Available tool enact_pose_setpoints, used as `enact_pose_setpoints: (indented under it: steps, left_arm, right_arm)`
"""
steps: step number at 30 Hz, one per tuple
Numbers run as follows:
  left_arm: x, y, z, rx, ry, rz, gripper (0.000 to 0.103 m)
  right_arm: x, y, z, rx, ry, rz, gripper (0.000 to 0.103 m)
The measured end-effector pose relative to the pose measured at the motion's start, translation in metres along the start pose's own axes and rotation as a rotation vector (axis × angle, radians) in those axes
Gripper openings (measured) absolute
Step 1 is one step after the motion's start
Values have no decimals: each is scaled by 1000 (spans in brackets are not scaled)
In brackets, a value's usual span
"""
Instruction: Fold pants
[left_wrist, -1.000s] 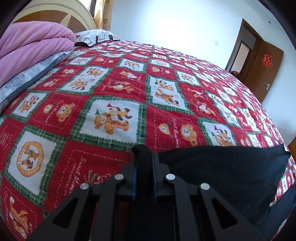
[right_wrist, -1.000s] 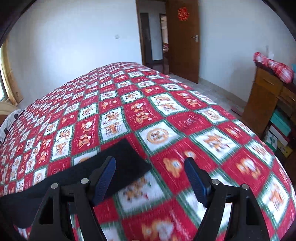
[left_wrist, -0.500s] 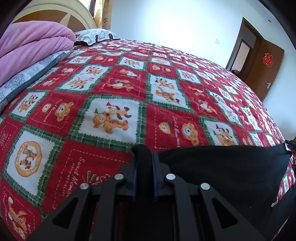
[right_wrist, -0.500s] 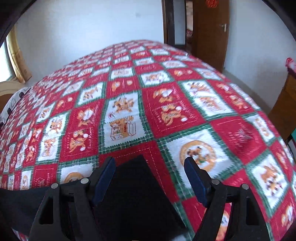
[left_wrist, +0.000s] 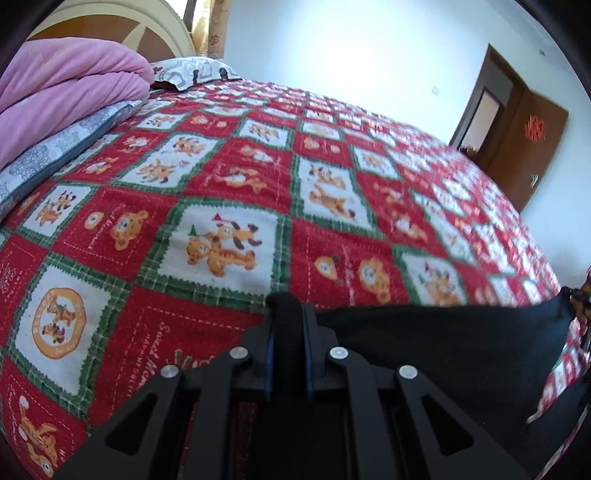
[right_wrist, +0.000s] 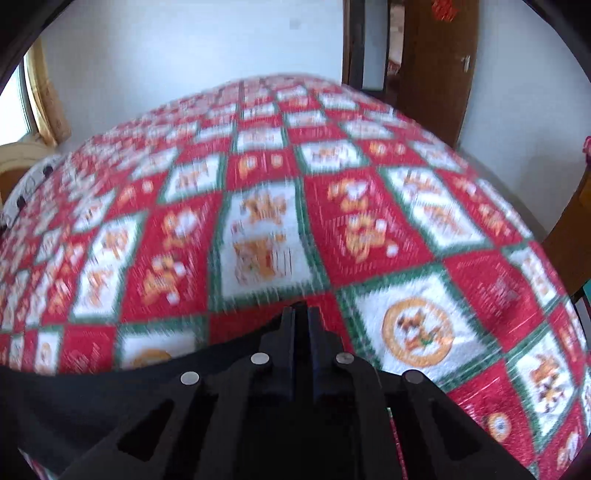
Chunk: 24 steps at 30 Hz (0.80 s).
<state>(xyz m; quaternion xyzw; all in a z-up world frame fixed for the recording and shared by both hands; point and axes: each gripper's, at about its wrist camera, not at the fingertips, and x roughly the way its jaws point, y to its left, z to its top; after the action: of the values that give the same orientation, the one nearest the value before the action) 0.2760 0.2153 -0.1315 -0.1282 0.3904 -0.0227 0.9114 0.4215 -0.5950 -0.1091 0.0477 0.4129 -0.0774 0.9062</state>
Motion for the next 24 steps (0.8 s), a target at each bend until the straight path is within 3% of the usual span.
enact_pose_setpoints:
  steps: [6, 12, 20, 24]
  left_arm:
    - [-16, 1, 4, -16, -55, -39, 12]
    - [-43, 5, 4, -63, -151, -140, 12]
    - [-85, 17, -17, -130, -279, -322, 12]
    - [-88, 17, -36, -110, -255, -366, 12]
  right_arm:
    - [-52, 5, 14, 21, -166, 4, 6]
    - [-100, -11, 4, 77, -284, 46, 6]
    - [-164, -46, -53, 96, -391, 113, 0]
    - [-193, -81, -95, 161, -396, 140, 0]
